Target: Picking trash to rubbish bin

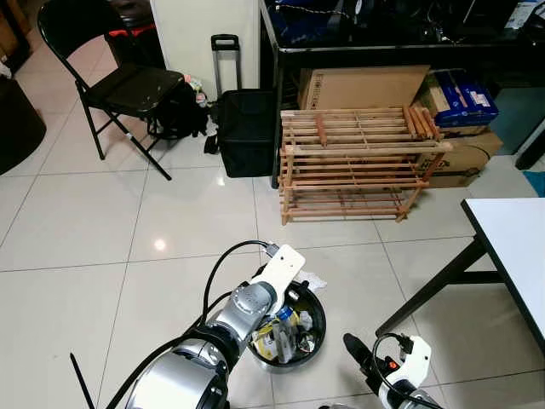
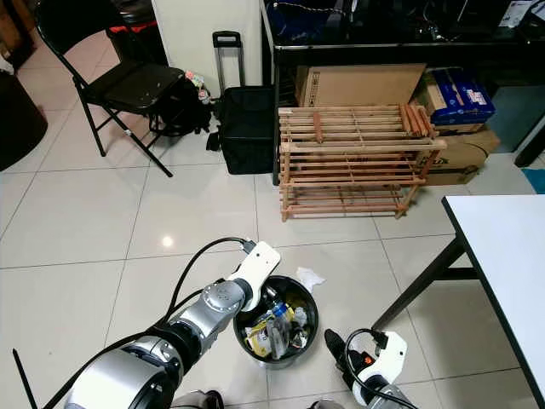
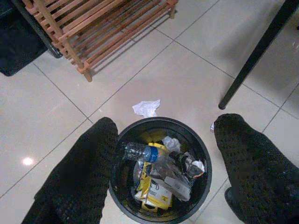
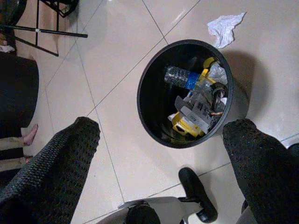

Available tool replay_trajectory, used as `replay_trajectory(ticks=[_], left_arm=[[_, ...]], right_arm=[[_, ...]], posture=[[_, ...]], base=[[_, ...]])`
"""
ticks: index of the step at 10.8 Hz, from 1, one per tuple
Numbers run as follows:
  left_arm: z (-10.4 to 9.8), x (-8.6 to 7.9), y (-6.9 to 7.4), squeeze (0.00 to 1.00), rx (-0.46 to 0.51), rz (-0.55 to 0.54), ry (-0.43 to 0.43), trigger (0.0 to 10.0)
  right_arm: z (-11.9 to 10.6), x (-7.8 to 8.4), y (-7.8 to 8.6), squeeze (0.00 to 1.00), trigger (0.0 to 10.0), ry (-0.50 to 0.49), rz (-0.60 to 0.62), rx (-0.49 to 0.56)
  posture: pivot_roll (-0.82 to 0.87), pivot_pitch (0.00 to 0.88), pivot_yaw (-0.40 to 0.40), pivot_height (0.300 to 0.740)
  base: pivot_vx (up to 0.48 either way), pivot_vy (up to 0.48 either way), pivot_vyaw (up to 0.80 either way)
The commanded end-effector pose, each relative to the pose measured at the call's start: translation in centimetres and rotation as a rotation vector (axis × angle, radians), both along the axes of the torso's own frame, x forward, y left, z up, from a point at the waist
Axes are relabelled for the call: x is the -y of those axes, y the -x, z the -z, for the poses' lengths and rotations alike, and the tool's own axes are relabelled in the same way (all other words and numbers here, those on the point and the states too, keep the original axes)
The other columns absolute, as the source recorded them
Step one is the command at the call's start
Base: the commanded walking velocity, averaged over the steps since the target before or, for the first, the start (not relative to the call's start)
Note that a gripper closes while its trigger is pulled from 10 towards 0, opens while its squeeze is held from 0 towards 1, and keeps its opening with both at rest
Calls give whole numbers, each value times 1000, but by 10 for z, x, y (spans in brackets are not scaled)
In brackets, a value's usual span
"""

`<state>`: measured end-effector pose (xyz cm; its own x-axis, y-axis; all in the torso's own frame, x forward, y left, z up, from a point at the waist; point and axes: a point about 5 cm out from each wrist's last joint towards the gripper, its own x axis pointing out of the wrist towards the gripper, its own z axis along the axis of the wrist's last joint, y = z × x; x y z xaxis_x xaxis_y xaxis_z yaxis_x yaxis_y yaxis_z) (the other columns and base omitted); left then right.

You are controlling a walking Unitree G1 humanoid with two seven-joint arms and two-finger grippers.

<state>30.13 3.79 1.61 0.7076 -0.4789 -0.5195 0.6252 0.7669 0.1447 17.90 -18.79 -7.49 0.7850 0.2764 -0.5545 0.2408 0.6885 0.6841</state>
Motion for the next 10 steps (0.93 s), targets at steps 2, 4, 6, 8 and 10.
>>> replay_trajectory(ticks=[2,4,6,8,10], left_arm=[[-5,5,-2,0,23,-63,70,10000],[12,-49,1,0,23,-229,24,10000],[31,-88,17,0,0,-329,-33,10000],[36,-109,24,0,21,-387,-72,10000],[45,-114,39,0,54,-283,-156,10000]], right_arm=[[1,2,3,0,10000,22,-2,-10],[1,6,-1,0,10000,101,3,-25],[-2,4,-7,0,10000,125,-27,-14],[-3,3,-10,0,10000,139,-44,-13],[-3,2,-11,0,10000,174,-70,-19]], posture=[[-105,84,-5,740],[-77,91,-12,740],[-62,94,-21,740],[-52,97,-27,740],[-46,97,-29,740]], base=[[0,0,0],[0,0,0],[0,0,0],[0,0,0],[0,0,0]])
